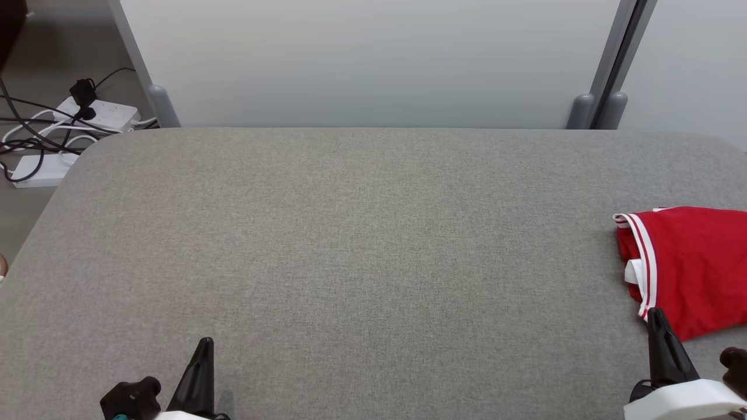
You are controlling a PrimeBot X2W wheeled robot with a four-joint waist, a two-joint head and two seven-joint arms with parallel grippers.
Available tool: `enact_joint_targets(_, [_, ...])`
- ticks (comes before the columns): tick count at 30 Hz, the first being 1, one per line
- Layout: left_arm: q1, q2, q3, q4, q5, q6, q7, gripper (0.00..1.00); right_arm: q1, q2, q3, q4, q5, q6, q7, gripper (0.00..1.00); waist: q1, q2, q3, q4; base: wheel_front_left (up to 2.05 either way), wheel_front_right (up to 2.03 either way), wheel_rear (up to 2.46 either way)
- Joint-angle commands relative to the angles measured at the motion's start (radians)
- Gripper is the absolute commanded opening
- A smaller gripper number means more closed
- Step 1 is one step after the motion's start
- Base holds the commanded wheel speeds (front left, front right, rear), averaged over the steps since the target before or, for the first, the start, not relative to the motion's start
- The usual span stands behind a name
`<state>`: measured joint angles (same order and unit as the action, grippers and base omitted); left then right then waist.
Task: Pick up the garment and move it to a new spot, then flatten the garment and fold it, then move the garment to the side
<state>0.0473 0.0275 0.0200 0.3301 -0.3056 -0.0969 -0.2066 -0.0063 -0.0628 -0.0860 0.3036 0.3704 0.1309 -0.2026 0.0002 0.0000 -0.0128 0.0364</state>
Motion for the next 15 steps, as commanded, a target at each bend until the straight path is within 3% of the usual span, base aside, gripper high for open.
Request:
enact_joint_targets(1, [-0.045, 0.013, 0.013, -0.031, -0.029, -0.005, 0.005, 0.0, -0.034, -0.012, -0.002, -0.031, 0.029, 0.0, 0.008, 0.0, -0.0002, 0.0, 0.0, 0.0, 0.0, 0.0, 0.0])
enact_joint_targets(15, [-0.059, 0.014, 0.023, -0.039, -0.195, -0.008, 0.045, 0.0, -0.043, -0.008, -0.005, -0.035, 0.187, 0.0, 0.048, 0.0, -0.0002, 0.0, 0.002, -0.005, 0.0, 0.0, 0.0])
